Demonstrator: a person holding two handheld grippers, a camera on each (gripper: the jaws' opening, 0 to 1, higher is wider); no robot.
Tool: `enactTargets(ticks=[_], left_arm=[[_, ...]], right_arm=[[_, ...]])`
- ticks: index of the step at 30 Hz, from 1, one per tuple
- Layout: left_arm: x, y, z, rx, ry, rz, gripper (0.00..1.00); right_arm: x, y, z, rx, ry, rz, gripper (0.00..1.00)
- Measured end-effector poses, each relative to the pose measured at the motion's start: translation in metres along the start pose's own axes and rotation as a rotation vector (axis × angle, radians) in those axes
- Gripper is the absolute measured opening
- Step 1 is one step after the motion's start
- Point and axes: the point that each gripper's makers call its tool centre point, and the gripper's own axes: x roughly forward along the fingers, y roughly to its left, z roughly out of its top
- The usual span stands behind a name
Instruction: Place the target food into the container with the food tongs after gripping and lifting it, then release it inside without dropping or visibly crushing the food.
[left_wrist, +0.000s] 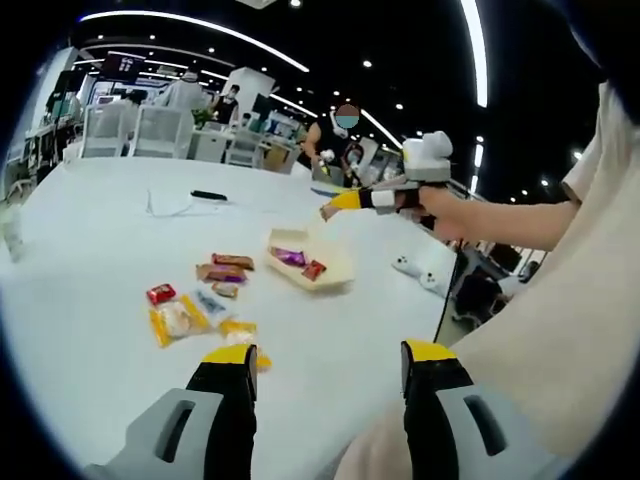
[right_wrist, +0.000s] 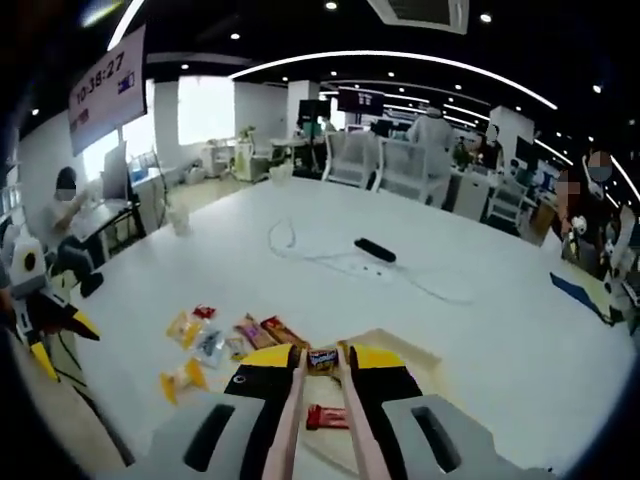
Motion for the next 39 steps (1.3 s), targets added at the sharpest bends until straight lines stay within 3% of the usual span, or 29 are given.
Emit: enactTargets(ticks=[26,39], left_arm=[[-0.001,0.001,-0.006,-0.013,0.002,-0.002,0.58],[-0.002,-0.001,-0.012,-0.026,0.004,0.002,0.58]], right_arm=[[-0.009,-0.025,-0.009,0.041,-0.007,-0.078,0.21],[-0.005,-0.015,-0.014,0.043,0.003,-0.051,0.23]])
